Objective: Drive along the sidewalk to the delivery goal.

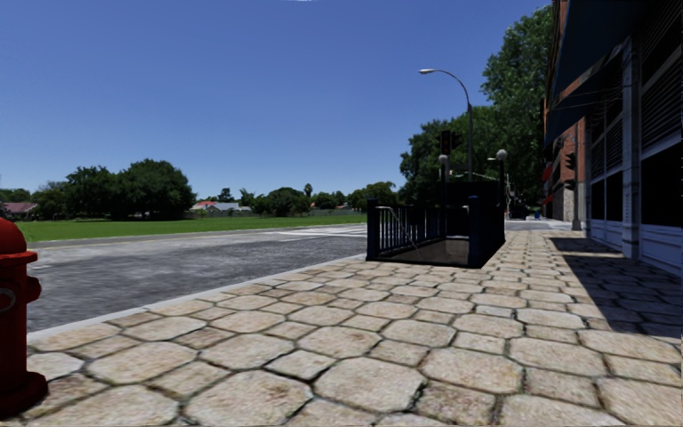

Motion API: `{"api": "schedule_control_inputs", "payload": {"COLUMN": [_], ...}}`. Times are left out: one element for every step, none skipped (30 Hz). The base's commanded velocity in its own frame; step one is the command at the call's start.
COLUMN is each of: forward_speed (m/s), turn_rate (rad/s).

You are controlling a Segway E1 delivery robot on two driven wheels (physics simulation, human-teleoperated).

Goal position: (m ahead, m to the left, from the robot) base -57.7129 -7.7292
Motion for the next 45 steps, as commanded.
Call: {"api": "schedule_control_inputs", "payload": {"forward_speed": [0.68, 0.69, 0.70, 0.71, 0.71, 0.71, 0.71, 0.71, 0.71, 0.71, 0.71, 0.72, 0.72, 0.73, 0.74, 0.76, 0.77, 0.77, 0.78, 0.80, 0.80, 0.81, 0.81, 0.81, 0.81, 0.81, 0.81, 0.82, 0.82, 0.82, 0.82, 0.82, 0.82, 0.82, 0.82, 0.82, 0.79, 0.50, 0.50, 0.09, 0.00, 0.00, 0.00, 0.00, 0.00], "turn_rate": [0.74, 0.74, 0.74, 0.74, 0.74, 0.74, 0.74, 0.74, 0.74, 0.74, 0.74, 0.74, 0.74, 0.74, 0.76, 0.79, 0.81, 0.81, 0.81, 0.81, 0.81, 0.81, 0.81, 0.81, 0.81, 0.81, 0.81, 0.81, 0.81, 0.81, 0.81, 0.81, 0.81, 0.81, 0.81, 0.81, 0.80, 0.57, 0.57, 0.00, 0.00, 0.00, 0.00, 0.00, 0.00]}}
